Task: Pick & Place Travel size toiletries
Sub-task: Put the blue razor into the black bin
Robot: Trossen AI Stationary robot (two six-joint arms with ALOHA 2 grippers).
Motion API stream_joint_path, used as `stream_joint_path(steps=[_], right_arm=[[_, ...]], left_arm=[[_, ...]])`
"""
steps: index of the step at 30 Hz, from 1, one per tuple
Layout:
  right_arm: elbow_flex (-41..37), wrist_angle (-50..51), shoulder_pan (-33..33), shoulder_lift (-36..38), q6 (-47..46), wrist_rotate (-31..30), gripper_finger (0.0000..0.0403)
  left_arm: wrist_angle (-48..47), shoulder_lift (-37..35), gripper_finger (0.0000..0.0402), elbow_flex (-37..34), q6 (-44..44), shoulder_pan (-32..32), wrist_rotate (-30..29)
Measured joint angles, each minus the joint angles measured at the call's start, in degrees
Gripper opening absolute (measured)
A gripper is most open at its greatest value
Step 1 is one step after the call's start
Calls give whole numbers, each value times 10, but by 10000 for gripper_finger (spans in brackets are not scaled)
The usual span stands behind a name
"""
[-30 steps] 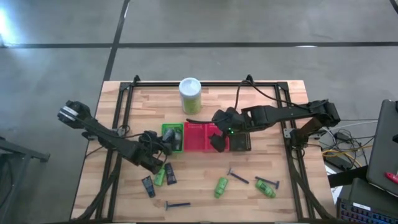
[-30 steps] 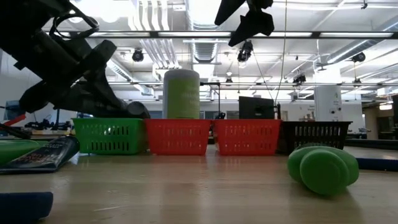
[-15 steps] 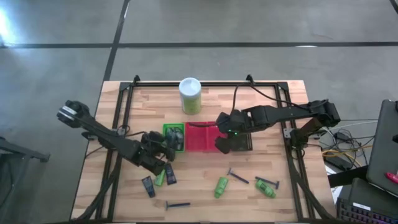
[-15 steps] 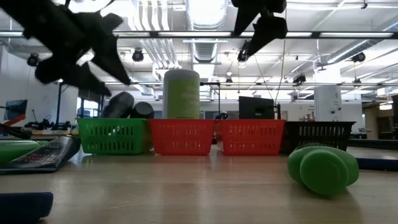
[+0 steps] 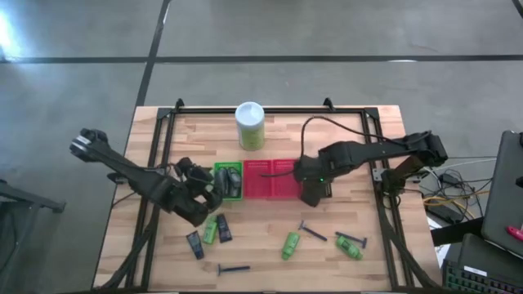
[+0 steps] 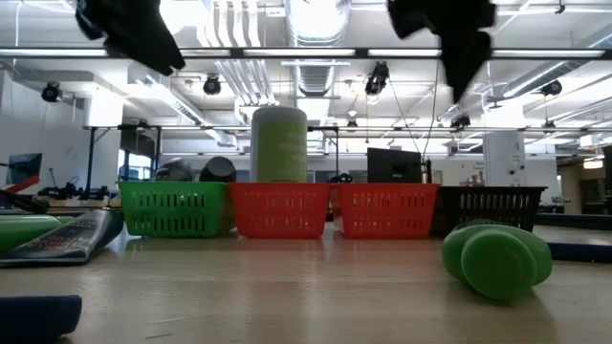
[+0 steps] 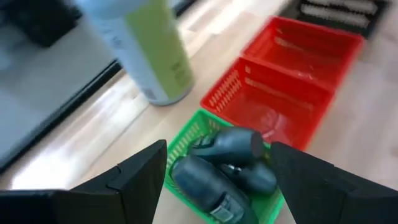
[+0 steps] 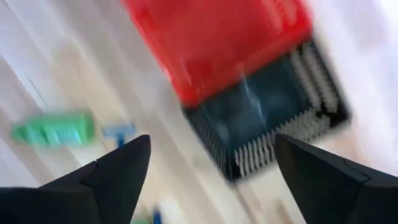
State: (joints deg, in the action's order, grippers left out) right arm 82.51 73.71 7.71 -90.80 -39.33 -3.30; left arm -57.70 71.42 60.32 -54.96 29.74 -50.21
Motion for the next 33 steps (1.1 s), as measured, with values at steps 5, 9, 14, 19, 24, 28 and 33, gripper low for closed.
stream_joint_path(steps=[5, 9, 14, 19, 24, 28, 33], right_arm=[[-65, 32, 54, 22, -54, 7, 322], [-133, 26, 116, 69, -152, 28, 314], [-240, -34, 197, 147, -262, 116, 301], [-305, -134, 309, 174, -281, 93, 285], [-332, -134, 378, 138, -305, 100, 267], [-353, -184, 399, 117, -301, 107, 245], [-362, -225, 403, 94, -269, 107, 213]], left_arm=[[3, -18, 289, 16, 59, 1, 17], [2, -30, 289, 14, 60, 1, 11], [2, -31, 289, 13, 85, 1, 6], [3, -31, 289, 13, 116, 1, 5], [2, -31, 289, 13, 123, 1, 5], [2, -31, 289, 13, 127, 1, 5], [2, -31, 288, 12, 130, 1, 5]])
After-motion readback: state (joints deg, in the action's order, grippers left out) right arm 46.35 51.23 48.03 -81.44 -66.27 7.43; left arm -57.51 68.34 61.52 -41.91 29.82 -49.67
